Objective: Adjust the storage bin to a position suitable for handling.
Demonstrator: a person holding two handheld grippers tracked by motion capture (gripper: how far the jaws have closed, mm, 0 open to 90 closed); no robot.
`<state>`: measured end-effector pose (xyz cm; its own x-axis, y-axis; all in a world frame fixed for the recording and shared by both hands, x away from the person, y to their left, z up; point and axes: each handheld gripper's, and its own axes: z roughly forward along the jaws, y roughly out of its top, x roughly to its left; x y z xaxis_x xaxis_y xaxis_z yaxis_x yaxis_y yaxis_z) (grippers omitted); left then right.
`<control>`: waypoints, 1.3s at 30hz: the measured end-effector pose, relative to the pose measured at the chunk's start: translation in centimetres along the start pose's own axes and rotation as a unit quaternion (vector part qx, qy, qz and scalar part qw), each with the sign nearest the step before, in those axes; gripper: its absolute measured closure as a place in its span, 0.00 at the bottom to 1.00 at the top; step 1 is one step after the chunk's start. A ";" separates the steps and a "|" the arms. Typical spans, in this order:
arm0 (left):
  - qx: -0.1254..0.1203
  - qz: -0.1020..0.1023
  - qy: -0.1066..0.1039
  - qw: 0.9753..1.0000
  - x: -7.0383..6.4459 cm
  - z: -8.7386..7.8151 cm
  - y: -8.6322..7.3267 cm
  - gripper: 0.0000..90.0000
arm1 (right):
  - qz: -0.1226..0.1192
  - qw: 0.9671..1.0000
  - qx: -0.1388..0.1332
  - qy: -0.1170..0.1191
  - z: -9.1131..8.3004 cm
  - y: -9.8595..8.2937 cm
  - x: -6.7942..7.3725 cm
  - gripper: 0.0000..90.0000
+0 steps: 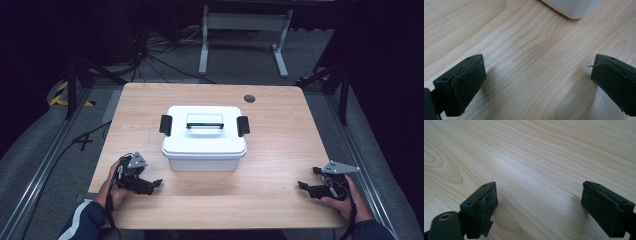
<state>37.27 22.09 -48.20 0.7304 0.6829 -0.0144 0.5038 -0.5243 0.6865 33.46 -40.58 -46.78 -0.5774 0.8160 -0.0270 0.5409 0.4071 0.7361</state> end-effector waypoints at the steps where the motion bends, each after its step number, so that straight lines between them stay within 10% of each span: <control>1: 0.000 -0.002 0.000 1.000 -0.1 0.0 -0.1 0.00 | -0.001 1.000 -0.001 0.000 0.0 0.0 0.0 0.16; 22: -0.001 0.027 -0.027 0.999 0.5 -1.1 -1.4 0.00 | -0.019 0.999 0.020 0.020 -0.4 0.4 -0.1 0.26; 39: -0.002 0.031 -0.025 0.999 0.6 -1.1 -1.3 0.00 | -0.069 0.997 -0.018 0.034 -3.3 4.1 0.8 0.36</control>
<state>36.57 23.76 -48.30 0.7822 0.6230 -0.0089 0.4561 -0.5627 0.6894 33.25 -39.60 -41.54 -0.6854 0.7232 -0.0848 0.4321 0.4978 0.7520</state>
